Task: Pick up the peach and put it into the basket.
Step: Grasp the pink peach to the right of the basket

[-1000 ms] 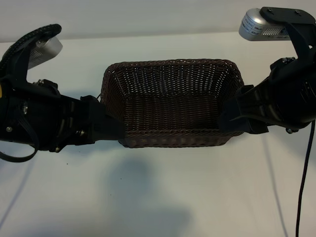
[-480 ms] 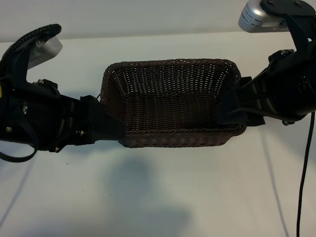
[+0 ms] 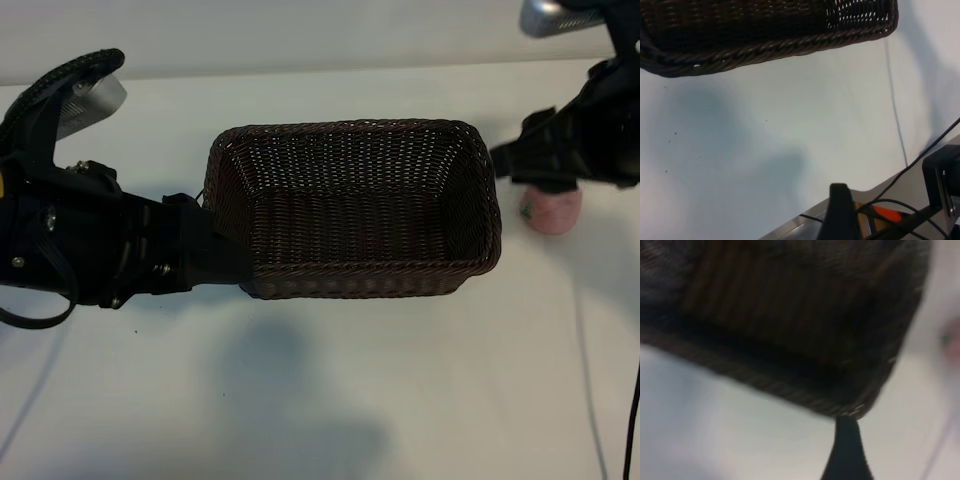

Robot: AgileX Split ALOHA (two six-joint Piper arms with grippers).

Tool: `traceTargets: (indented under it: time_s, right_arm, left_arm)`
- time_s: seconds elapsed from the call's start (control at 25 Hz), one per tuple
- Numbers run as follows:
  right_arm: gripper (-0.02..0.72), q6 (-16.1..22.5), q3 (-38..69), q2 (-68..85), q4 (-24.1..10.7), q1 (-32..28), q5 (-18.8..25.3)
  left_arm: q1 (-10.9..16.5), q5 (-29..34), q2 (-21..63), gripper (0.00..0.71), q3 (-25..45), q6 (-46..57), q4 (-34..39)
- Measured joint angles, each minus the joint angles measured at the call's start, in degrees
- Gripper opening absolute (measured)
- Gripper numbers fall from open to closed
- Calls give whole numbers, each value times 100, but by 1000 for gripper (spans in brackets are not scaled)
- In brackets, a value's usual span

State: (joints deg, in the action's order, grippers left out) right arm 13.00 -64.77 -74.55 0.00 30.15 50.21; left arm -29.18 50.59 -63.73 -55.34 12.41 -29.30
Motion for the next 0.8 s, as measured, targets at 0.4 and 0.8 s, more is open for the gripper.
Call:
traceTargets:
  time_s: [0.4, 0.8]
  right_arm:
    - [560, -589, 0, -912, 325, -1251, -505]
    - [560, -1361, 0, -2109, 1161, -1729, -1124]
  left_arm:
    - [0, 0, 0, 553, 0, 0, 0]
    - [0, 0, 0, 553, 0, 0, 0]
